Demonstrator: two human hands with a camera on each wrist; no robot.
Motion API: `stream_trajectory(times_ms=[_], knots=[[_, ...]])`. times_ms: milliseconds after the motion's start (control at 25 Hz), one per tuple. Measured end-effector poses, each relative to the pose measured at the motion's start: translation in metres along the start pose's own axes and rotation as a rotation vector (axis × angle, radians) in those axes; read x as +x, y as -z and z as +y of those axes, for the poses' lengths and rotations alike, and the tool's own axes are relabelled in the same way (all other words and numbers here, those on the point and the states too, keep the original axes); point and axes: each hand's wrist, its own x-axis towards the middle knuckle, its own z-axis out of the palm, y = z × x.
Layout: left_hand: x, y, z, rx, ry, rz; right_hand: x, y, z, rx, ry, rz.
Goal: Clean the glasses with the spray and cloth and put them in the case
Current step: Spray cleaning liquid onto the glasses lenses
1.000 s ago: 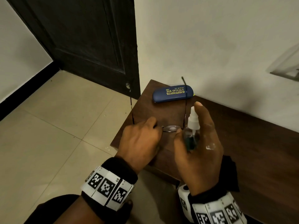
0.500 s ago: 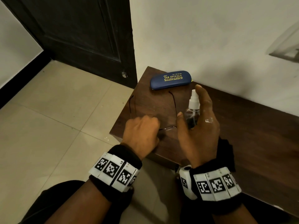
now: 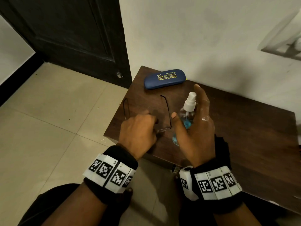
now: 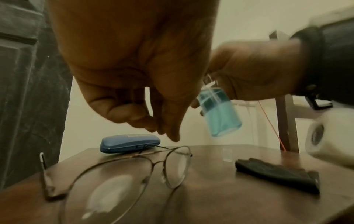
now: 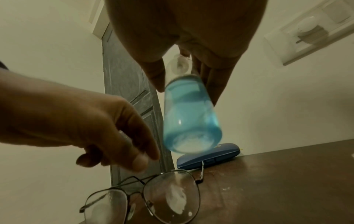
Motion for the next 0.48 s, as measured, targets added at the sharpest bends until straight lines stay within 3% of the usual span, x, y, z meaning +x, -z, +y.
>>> stream_trajectory(times_ms=[80,160,240,400,480], knots=[[-0.003,0.006,0.004,-0.230,-0.107,0.120,0.002,-0.002,-0.001,0.086,-0.027,0.009],[-0.005,0.008,0.013,-0.488,-0.154,0.109,0.004,-0.002,0.001,0.232,-0.073,0.034],[-0.004,0.005,0.025,-0.601,-0.148,0.045,0.007,0.000,0.004,0.385,-0.149,0.072],[0.001,0.000,0.036,-0.455,-0.100,0.135,0.009,0.011,0.014,0.566,-0.212,0.072],[0.005,-0.002,0.036,-0.345,-0.090,0.150,0.016,0.031,0.025,0.395,-0.225,0.153]])
